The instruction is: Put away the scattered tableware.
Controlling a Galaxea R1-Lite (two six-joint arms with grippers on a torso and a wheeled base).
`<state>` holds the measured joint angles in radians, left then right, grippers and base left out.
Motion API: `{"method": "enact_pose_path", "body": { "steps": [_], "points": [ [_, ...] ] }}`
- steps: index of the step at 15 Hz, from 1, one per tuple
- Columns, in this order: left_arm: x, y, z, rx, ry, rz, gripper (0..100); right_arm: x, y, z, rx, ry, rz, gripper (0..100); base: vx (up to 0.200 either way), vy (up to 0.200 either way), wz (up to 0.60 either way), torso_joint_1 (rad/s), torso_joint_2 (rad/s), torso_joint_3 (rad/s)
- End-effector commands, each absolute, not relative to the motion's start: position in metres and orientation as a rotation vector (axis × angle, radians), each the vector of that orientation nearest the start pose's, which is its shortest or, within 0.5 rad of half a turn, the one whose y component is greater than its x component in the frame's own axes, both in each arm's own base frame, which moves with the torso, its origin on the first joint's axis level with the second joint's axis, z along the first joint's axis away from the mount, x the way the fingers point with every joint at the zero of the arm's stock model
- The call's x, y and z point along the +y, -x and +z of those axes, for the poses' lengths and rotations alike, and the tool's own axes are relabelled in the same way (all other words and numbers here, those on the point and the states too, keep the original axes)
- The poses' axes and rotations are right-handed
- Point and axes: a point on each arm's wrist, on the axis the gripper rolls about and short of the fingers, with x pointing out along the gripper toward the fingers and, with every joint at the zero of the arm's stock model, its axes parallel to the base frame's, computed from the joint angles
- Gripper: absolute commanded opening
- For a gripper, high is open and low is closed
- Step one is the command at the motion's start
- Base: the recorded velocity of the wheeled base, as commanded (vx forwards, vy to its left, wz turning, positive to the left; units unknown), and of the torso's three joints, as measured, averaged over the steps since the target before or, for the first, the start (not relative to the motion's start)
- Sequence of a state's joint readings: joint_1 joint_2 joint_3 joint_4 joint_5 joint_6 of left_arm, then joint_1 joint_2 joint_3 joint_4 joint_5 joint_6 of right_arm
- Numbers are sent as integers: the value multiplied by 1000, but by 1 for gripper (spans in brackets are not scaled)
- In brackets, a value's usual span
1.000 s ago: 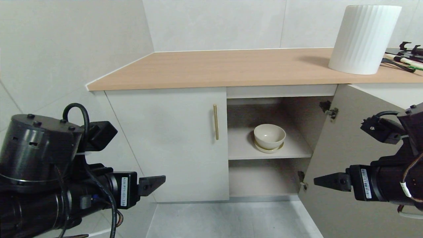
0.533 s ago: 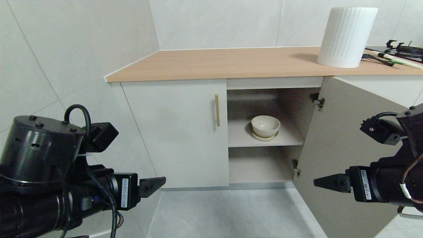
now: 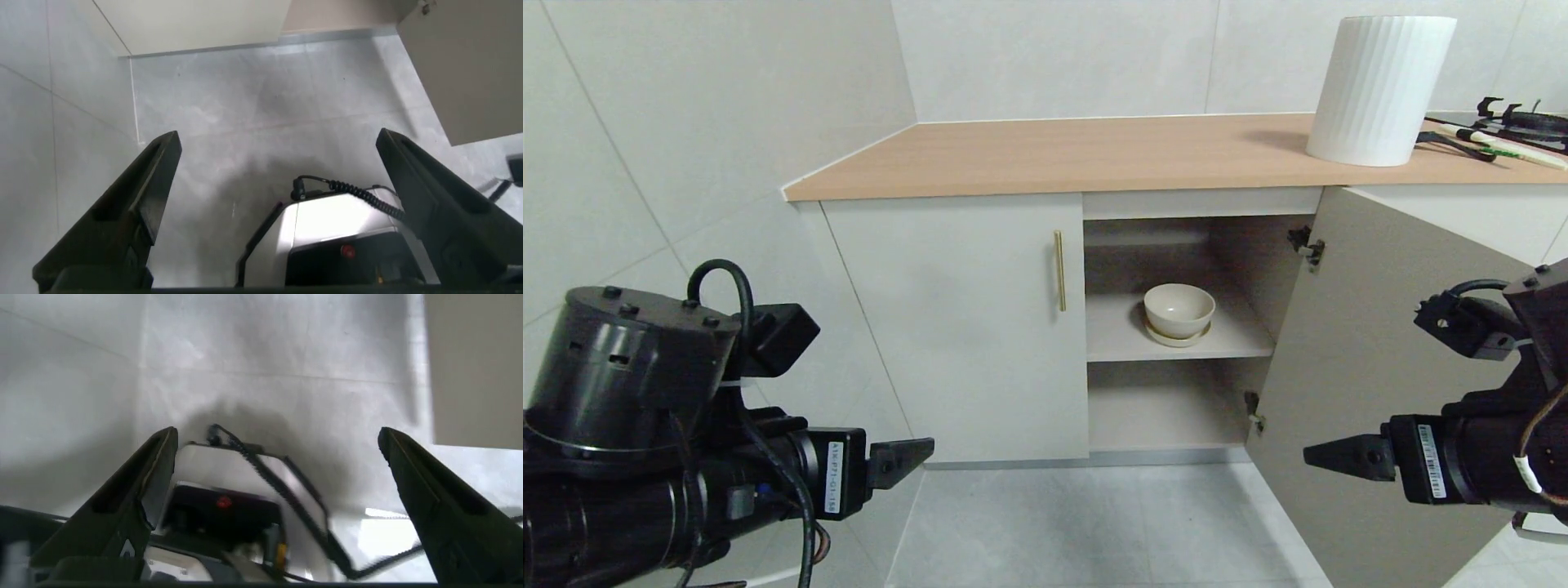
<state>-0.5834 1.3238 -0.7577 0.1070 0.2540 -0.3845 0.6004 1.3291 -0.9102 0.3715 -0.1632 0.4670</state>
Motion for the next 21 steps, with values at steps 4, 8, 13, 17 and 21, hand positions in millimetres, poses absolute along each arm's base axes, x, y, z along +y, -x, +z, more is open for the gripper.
{"method": "enact_pose_path", "body": {
  "steps": [4, 8, 13, 17, 21],
  "points": [
    [-102, -165, 198, 664, 95, -191, 100, 96, -149, 219, 836, -79, 212, 100, 0, -200, 0, 3, 0, -5],
    [-102, -165, 197, 666, 94, -191, 100, 87, -137, 224, 894, -11, 202, 100, 0, -200, 0, 4, 2, -7],
    [-102, -165, 197, 666, 94, -191, 100, 65, -105, 244, 944, 68, 191, 100, 0, -40, 0, 1, 0, 1],
    [-102, -165, 197, 665, 95, -193, 100, 49, -83, 263, 972, 97, 162, 100, 0, 0, 0, 0, 0, 0],
    [-102, -165, 197, 665, 95, -193, 100, 35, -92, 267, 918, 79, -67, 100, 0, 0, 0, 0, 0, 0]
  ]
}}
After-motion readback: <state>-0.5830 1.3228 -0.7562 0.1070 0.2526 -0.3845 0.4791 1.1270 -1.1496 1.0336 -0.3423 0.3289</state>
